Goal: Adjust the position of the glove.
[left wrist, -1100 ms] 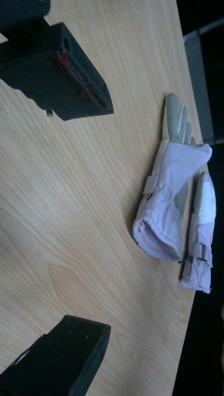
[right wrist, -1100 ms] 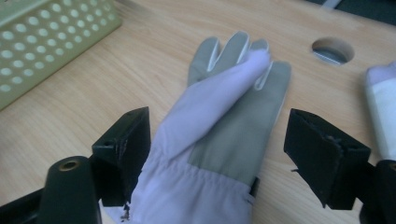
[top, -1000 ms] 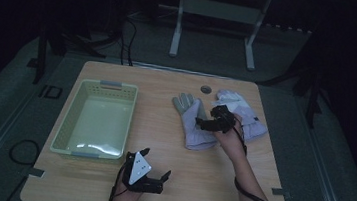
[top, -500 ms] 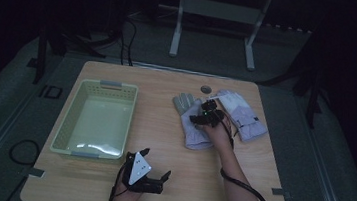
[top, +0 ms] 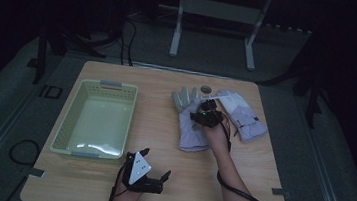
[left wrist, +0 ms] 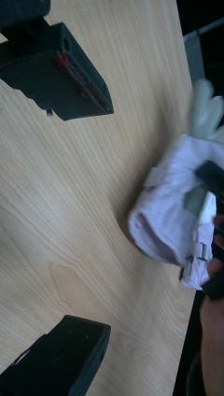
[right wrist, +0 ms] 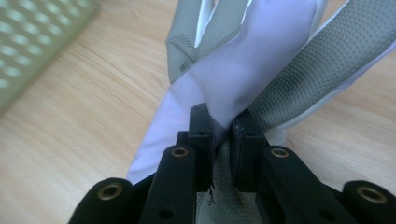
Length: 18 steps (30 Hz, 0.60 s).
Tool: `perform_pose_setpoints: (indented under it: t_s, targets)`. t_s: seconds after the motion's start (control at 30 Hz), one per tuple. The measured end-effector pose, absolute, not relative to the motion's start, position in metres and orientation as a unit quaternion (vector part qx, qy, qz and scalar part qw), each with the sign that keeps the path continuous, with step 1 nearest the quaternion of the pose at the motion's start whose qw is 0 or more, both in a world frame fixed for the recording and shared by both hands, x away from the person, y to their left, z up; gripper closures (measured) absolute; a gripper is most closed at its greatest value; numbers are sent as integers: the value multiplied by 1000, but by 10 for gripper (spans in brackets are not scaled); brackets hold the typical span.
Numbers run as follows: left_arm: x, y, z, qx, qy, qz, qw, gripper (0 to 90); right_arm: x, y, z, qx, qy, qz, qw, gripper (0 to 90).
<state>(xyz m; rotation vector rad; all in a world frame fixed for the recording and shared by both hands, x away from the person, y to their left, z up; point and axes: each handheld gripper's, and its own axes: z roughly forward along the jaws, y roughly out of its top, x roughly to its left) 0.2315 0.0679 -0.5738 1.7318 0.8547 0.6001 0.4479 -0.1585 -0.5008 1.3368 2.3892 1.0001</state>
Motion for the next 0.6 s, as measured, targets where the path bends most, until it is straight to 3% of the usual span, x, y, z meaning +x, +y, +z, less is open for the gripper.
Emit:
perform_pose_setpoints:
  t_s: [0.3,0.53,0.6]
  targets:
    - [230,68,-574,727,351,253,534,0,392,-152,-464,462,784,387,147,810]
    - [229,66,-574,728,342,256,536,0,370,-137,-472,474,779,386,142,809]
    - [229,67,-574,728,342,256,536,0,368,-135,-478,493,769,388,121,808]
